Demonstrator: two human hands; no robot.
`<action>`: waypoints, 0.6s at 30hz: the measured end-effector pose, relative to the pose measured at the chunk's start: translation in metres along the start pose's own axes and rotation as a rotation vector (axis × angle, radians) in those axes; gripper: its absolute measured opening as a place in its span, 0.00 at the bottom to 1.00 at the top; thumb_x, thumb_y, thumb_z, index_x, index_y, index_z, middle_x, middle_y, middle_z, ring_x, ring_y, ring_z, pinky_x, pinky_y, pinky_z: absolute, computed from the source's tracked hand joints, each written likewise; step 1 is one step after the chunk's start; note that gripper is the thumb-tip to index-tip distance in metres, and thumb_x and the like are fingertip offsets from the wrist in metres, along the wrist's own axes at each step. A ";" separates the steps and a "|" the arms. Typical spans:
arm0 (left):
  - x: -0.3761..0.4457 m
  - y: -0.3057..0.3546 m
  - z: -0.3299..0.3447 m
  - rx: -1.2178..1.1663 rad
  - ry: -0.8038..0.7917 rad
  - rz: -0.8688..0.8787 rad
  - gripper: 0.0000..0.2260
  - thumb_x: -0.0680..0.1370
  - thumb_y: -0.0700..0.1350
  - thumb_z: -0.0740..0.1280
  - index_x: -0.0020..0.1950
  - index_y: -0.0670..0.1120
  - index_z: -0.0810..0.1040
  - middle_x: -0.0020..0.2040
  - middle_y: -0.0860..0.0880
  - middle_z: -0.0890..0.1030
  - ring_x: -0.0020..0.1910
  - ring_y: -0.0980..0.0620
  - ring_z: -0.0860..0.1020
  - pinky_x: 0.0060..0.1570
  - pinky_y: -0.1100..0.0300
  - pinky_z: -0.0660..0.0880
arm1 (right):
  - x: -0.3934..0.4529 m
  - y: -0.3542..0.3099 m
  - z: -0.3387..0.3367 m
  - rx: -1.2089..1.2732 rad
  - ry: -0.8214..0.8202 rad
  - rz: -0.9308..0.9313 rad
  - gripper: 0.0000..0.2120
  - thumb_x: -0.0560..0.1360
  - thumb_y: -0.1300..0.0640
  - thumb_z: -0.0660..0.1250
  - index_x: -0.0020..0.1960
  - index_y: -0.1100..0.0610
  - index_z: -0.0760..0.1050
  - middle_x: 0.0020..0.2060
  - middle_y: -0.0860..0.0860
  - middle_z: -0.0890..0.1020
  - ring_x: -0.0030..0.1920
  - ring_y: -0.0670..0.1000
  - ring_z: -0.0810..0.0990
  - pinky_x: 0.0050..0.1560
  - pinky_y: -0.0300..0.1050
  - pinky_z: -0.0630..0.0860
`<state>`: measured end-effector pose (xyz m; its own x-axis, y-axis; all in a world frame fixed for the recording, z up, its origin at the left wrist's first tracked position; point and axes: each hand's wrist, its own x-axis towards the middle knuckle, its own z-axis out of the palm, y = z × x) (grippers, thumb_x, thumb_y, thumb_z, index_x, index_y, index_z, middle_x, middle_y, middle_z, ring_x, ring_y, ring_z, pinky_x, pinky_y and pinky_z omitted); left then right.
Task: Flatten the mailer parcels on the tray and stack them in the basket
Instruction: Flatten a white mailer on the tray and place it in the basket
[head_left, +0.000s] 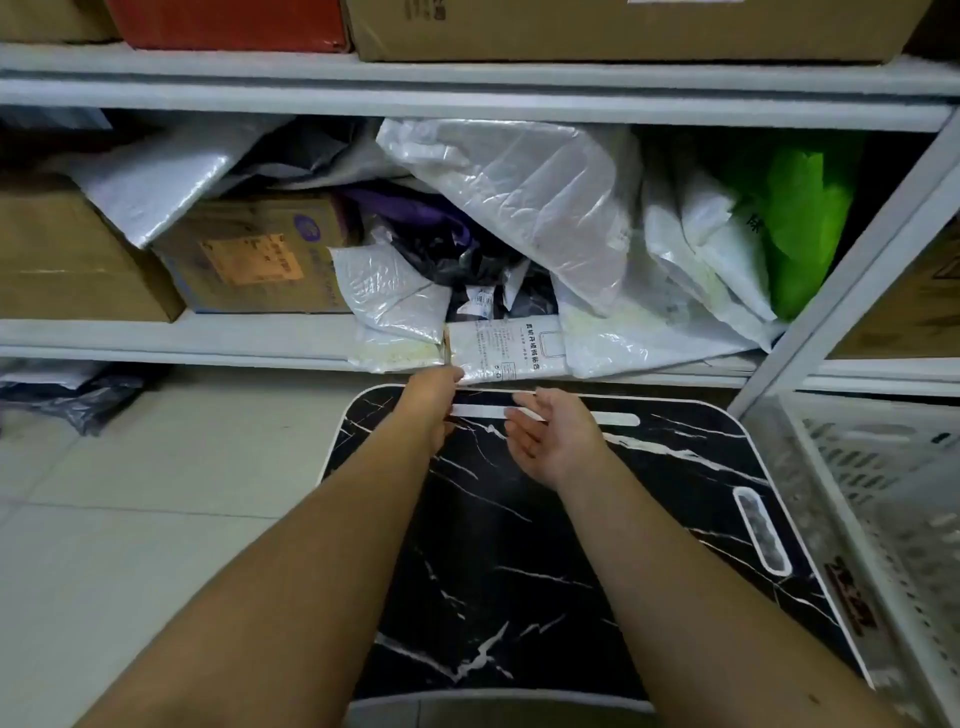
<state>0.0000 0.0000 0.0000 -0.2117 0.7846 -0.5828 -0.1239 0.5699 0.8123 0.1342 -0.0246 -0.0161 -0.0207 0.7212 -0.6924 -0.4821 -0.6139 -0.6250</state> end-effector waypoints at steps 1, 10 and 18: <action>0.006 0.001 0.003 -0.029 0.001 0.004 0.14 0.79 0.46 0.62 0.64 0.43 0.73 0.53 0.46 0.75 0.50 0.50 0.73 0.46 0.55 0.70 | 0.006 0.000 0.002 -0.005 -0.002 0.002 0.14 0.79 0.49 0.61 0.52 0.56 0.81 0.50 0.54 0.84 0.51 0.51 0.80 0.57 0.47 0.76; 0.082 -0.002 0.018 -0.239 -0.033 -0.116 0.15 0.79 0.43 0.62 0.65 0.44 0.74 0.60 0.45 0.74 0.57 0.48 0.72 0.50 0.49 0.69 | 0.065 -0.003 0.005 0.031 -0.025 0.024 0.13 0.78 0.50 0.63 0.52 0.56 0.82 0.52 0.56 0.82 0.52 0.53 0.80 0.57 0.47 0.76; 0.063 -0.016 0.023 -0.354 0.125 -0.023 0.07 0.77 0.38 0.61 0.52 0.42 0.77 0.42 0.48 0.78 0.37 0.54 0.74 0.39 0.59 0.71 | 0.056 0.002 0.006 0.065 -0.025 0.023 0.11 0.76 0.52 0.66 0.55 0.55 0.81 0.53 0.56 0.80 0.53 0.53 0.79 0.53 0.46 0.76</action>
<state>0.0107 0.0465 -0.0501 -0.3189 0.7241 -0.6115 -0.4526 0.4505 0.7696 0.1266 0.0168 -0.0536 -0.0541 0.7152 -0.6969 -0.5374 -0.6090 -0.5833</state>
